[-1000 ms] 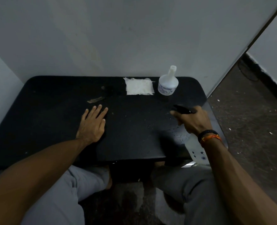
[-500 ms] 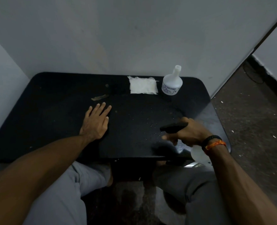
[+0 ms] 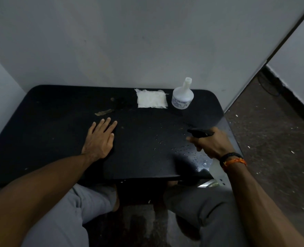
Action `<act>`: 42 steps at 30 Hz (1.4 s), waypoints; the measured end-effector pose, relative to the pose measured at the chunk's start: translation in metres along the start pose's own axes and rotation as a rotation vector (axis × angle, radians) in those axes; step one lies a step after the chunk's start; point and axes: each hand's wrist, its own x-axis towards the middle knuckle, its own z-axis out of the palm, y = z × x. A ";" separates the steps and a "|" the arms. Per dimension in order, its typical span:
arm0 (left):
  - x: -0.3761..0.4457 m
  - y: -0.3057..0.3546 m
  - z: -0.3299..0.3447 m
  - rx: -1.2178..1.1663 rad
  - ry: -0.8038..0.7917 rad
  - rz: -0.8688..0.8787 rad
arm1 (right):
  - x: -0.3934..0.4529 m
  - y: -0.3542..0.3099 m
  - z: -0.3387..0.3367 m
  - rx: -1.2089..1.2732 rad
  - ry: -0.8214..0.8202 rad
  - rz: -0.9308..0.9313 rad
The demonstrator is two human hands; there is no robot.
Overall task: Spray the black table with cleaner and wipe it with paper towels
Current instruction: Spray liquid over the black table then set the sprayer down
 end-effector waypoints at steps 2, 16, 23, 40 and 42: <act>0.001 -0.002 0.001 -0.003 -0.005 0.002 | 0.004 -0.007 0.001 -0.013 0.029 0.009; 0.003 -0.002 -0.003 -0.007 -0.090 -0.028 | 0.023 -0.089 0.045 0.468 0.140 -0.265; 0.026 0.032 -0.030 -0.449 -0.122 -0.096 | 0.039 -0.136 0.078 0.493 0.219 -0.374; 0.051 0.079 -0.052 -0.576 -0.019 -0.056 | 0.061 -0.187 0.122 0.628 0.313 -0.396; 0.057 0.072 -0.050 -0.572 -0.013 -0.075 | 0.065 -0.186 0.120 0.598 0.258 -0.387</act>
